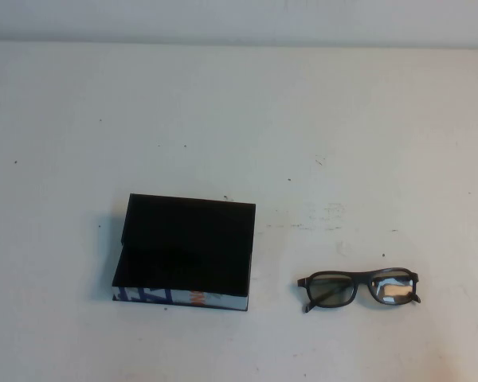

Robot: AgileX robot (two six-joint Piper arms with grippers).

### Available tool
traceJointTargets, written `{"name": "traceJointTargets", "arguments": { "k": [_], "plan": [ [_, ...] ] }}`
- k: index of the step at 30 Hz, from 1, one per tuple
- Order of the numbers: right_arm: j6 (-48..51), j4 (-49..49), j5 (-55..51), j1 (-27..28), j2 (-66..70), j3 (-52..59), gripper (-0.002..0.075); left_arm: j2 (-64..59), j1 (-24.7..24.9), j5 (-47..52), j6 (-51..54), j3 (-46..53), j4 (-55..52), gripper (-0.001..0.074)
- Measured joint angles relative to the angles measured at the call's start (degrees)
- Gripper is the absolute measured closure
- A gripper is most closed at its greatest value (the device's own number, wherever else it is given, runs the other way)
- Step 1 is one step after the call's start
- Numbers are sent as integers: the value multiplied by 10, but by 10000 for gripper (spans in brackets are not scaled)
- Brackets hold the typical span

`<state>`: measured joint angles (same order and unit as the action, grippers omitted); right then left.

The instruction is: Return glasses to glasses case

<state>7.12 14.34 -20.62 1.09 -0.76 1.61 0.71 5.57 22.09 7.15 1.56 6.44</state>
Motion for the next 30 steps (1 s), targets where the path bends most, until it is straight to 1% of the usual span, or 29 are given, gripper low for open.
{"name": "traceJointTargets", "arguments": {
  "k": [30],
  "plan": [
    [0, 10, 0, 0, 0, 0, 737, 0, 0, 0, 0, 0, 0, 738]
  ]
}}
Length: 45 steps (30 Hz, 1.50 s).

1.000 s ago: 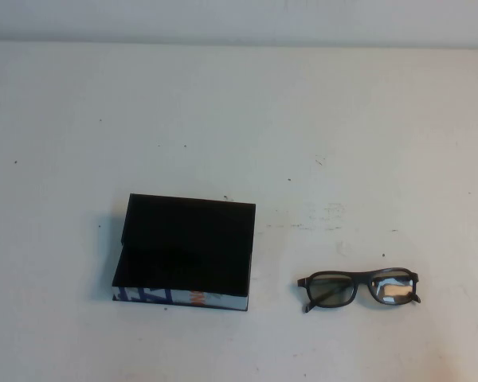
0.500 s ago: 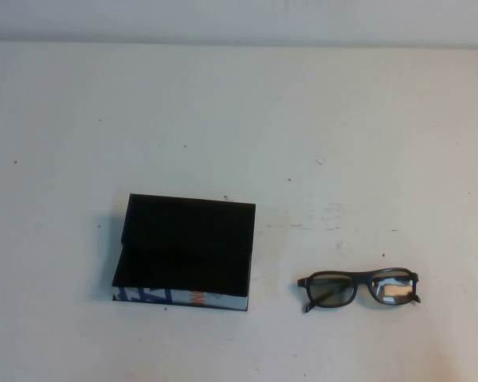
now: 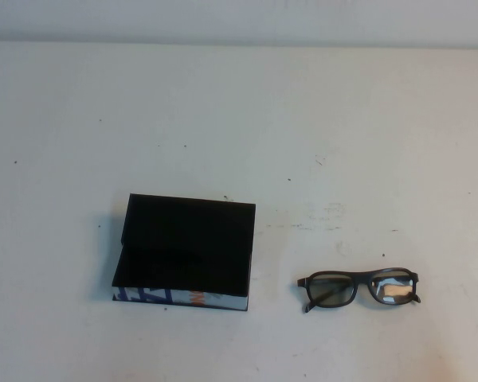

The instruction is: Return glasses to glasses case

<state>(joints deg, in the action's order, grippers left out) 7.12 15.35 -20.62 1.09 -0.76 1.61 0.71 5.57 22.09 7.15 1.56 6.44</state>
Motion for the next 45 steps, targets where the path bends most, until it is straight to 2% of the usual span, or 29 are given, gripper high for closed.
{"name": "traceJointTargets", "arguments": {
  "k": [9, 13, 18, 24, 27, 30, 38, 45],
  "plan": [
    [0, 37, 1, 0, 0, 0, 737, 0, 0, 0, 0, 0, 0, 738],
    [0, 158, 25, 0, 0, 0, 737, 0, 0, 0, 0, 0, 0, 738],
    [0, 299, 107, 0, 0, 0, 737, 0, 0, 0, 0, 0, 0, 738],
    [0, 380, 145, 0, 0, 0, 737, 0, 0, 0, 0, 0, 0, 738],
    [2, 386, 87, 0, 3, -19, 737, 0, 0, 0, 0, 0, 0, 738],
    [16, 364, 12, 0, 45, -83, 737, 0, 0, 0, 0, 0, 0, 738],
    [40, 196, -231, 0, 265, -266, 737, 0, 0, 0, 0, 0, 0, 738],
    [126, 175, -319, 0, 418, -336, 737, 0, 0, 0, 0, 0, 0, 738]
  ]
}}
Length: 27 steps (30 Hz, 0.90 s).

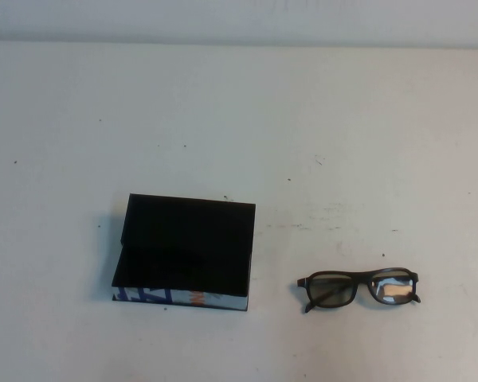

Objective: Return glasses to glasses case
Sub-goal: Pick up the glasses from the table

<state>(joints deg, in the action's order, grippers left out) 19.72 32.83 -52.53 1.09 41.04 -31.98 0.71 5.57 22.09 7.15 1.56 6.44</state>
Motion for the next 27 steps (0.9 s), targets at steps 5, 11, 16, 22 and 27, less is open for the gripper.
{"name": "traceJointTargets", "arguments": {
  "k": [5, 11, 16, 22, 27],
  "plan": [
    [40, -17, -12, -33, 68, -38, 737, 0, 0, 0, 0, 0, 0, 738],
    [52, -124, -16, -189, 190, -121, 737, 0, 0, 0, 0, 0, 0, 738],
    [71, -206, -21, -297, 310, -216, 737, 0, 0, 0, 0, 0, 0, 738],
    [177, -248, -35, -321, 409, -302, 737, 0, 0, 0, 0, 0, 0, 738],
    [325, -269, -48, -313, 472, -331, 708, 0, 0, 0, 0, 0, 0, 738]
  ]
}}
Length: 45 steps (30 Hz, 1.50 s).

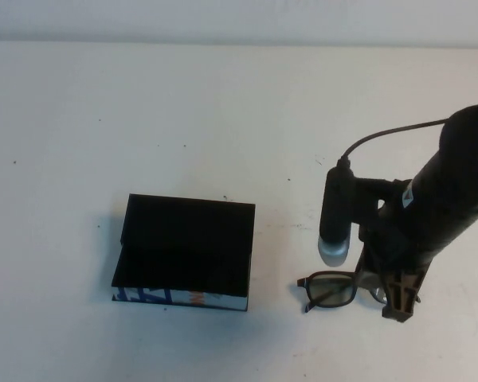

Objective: Return glasses to glasses case
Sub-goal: Pick up the glasses from the table

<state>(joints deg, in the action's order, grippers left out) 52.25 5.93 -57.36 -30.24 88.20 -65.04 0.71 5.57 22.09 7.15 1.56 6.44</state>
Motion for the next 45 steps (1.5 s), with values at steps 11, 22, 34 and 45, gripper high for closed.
{"name": "traceJointTargets", "arguments": {
  "k": [11, 22, 34, 45],
  "plan": [
    [117, -23, -31, 32, 94, -50, 442, 0, 0, 0, 0, 0, 0, 738],
    [150, -26, -36, 38, 150, -88, 430, 0, 0, 0, 0, 0, 0, 738],
    [161, -24, -38, 38, 175, -88, 430, 0, 0, 0, 0, 0, 0, 738],
    [163, -24, -38, 38, 184, -88, 465, 0, 0, 0, 0, 0, 0, 738]
  ]
}}
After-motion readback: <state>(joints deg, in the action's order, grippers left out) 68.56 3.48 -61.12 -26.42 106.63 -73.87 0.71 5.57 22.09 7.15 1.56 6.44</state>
